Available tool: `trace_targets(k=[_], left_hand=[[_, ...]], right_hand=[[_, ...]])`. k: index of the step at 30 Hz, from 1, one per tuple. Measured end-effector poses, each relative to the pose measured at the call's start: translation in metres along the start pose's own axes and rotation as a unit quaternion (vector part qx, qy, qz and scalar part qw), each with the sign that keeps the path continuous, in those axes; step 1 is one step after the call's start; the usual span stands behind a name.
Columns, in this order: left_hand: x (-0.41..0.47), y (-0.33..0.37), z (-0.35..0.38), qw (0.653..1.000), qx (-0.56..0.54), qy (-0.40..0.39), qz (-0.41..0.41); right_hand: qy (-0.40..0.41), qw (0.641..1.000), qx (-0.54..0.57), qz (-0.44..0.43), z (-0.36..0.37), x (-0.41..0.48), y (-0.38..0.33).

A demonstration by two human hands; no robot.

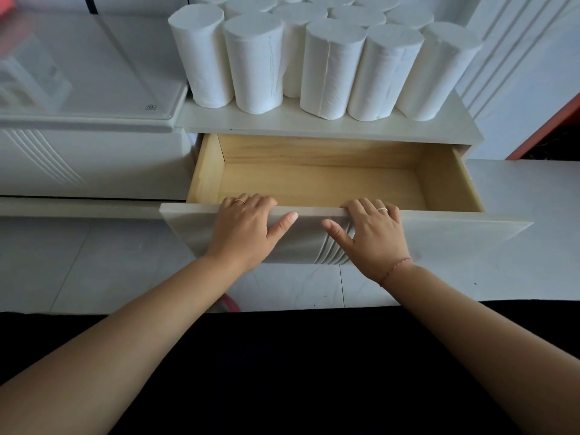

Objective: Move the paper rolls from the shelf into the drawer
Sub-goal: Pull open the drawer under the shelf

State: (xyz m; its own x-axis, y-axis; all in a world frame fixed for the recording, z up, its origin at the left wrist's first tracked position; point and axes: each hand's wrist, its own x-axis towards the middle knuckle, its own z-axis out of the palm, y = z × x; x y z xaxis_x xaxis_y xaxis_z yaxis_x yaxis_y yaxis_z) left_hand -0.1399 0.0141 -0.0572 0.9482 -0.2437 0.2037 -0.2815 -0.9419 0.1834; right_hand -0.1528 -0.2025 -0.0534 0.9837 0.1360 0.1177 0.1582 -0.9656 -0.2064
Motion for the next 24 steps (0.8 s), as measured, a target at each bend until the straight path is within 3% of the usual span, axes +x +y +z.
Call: trace_targets(k=[24], left_hand=[[-0.041, 0.026, -0.001, 1.000, -0.001, -0.006, 0.022]], right_hand=[[-0.002, 1.000, 0.011, 0.023, -0.011, -0.055, -0.010]])
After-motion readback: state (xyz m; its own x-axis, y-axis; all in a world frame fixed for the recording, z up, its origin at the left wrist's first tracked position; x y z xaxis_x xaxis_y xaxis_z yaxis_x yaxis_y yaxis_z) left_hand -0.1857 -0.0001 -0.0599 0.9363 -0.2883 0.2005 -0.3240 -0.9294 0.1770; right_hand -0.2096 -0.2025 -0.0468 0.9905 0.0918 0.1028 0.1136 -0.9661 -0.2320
